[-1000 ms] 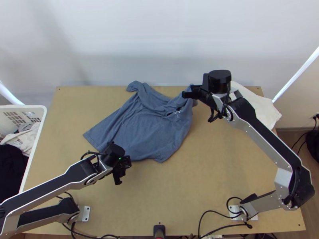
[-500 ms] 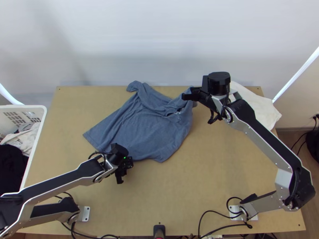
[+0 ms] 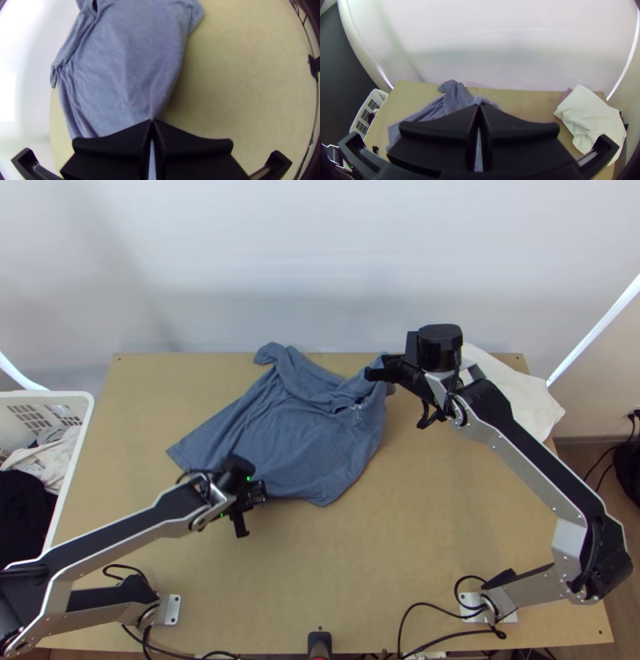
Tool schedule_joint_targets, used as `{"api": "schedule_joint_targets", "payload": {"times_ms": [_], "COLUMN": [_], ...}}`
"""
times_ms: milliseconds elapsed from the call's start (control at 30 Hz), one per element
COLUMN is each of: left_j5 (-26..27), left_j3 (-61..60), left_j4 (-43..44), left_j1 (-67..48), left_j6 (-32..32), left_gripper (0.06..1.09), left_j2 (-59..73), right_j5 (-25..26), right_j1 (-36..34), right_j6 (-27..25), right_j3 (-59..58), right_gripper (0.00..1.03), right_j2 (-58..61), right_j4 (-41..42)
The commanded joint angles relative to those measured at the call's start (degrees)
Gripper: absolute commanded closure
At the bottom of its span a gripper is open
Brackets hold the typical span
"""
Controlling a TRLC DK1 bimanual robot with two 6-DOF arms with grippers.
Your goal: Fold the t-shirt
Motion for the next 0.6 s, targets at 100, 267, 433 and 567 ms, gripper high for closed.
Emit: {"api": "schedule_joint_targets", "payload": {"times_ms": [100,267,433,567], "left_j5": [1.15,2.20,5.46,8.80], "left_j3": [9.72,14.02,18.42,22.46], "left_j4": [-5.72,-4.32,-1.59,-3.97], "left_j1": [2.32,7.42,11.55,11.72], "left_j6": [-2.47,-1.85,-1.41,-2.47], "left_gripper": [1.05,1.05,1.05,1.05], "left_j2": [-6.42,-4.40,0.61,3.33], "right_j5": [-0.40,-0.40,-0.32,-0.32], "right_j1": [0.23,0.32,0.41,0.41], "right_j6": [0.81,0.81,1.07,1.25], "right_j3": [-1.03,-1.20,-2.17,-2.35], "right_gripper": [1.00,1.00,1.00,1.00], "right_j2": [-2.39,-2.48,-3.09,-3.88], "right_j4": [0.80,0.80,1.50,1.67]}}
